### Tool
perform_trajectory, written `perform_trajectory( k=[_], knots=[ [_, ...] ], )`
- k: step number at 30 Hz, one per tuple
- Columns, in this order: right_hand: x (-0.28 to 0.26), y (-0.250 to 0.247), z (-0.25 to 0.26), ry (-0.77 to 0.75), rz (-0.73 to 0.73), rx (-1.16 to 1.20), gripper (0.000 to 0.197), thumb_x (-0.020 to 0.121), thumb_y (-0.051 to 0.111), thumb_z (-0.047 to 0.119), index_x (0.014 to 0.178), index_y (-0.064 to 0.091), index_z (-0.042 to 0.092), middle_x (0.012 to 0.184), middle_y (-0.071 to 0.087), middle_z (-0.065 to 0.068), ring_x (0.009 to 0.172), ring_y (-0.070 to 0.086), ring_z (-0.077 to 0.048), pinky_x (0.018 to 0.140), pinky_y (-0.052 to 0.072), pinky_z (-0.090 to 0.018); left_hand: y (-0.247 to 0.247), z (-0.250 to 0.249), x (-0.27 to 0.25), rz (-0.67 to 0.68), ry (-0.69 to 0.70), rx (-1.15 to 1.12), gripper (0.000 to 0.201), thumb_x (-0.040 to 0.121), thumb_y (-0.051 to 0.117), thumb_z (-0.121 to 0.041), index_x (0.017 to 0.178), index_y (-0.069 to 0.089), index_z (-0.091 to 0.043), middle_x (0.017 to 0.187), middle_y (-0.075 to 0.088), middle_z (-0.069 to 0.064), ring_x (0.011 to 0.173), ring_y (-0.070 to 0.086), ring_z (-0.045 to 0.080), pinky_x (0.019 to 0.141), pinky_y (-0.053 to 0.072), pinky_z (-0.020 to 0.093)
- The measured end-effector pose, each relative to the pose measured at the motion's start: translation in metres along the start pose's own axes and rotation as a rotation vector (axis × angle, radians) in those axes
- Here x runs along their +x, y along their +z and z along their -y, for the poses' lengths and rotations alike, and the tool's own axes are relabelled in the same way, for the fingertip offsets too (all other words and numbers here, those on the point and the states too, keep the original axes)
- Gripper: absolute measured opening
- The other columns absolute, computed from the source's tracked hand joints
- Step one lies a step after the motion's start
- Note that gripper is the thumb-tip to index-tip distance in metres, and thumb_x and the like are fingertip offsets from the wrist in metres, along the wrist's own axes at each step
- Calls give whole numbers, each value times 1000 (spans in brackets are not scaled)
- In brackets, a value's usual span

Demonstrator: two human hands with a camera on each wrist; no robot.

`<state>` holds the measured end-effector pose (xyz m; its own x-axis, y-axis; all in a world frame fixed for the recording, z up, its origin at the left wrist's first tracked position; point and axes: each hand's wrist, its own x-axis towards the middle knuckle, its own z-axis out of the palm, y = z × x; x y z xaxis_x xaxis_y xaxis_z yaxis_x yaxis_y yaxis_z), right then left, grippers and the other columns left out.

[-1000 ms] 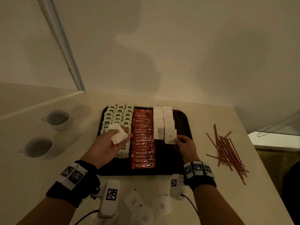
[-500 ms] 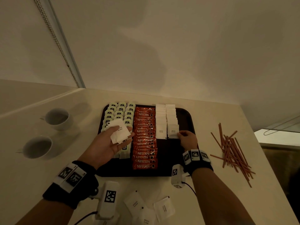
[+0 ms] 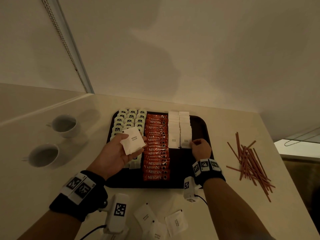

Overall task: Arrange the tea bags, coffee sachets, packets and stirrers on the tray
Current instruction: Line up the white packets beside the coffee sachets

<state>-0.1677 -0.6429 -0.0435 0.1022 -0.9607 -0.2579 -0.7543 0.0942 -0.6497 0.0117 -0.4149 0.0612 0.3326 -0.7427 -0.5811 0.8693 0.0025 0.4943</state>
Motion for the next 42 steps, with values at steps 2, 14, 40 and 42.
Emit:
perform_trajectory(
  k=[2, 14, 40, 42],
  knots=[
    [-6, -1, 7, -34, -29, 42, 18, 90, 60, 19, 103, 62, 7, 108, 64, -11, 102, 58, -26, 79, 41, -28, 4, 1, 1, -60, 18, 26, 25, 97, 42, -13, 119, 53, -12, 112, 65, 21, 105, 60, 34, 61, 60, 33],
    [-96, -4, 110, -560, 647, 353, 19, 88, 64, 19, 107, 66, 19, 103, 65, -3, 89, 64, -16, 67, 53, -21, 18, 12, 0, -2, 144, 494, 30, 87, 64, -10, 115, 59, -19, 105, 69, 6, 87, 68, 16, 58, 55, 23],
    [-81, -25, 53, -132, 368, 591, 11, 88, 61, 8, 97, 60, 13, 107, 65, -9, 96, 65, -20, 78, 55, -28, 2, 3, 7, -96, 150, 182, 29, 97, 39, -8, 125, 47, -6, 92, 68, 22, 84, 65, 34, 60, 59, 28],
    [-62, -26, 33, -63, 248, 511, 13, 88, 62, 9, 100, 60, 12, 109, 64, -10, 93, 63, -17, 75, 54, -24, -4, 2, 7, -97, 147, 141, 34, 97, 37, -9, 129, 45, -4, 89, 69, 22, 83, 65, 36, 59, 59, 28]
  ],
)
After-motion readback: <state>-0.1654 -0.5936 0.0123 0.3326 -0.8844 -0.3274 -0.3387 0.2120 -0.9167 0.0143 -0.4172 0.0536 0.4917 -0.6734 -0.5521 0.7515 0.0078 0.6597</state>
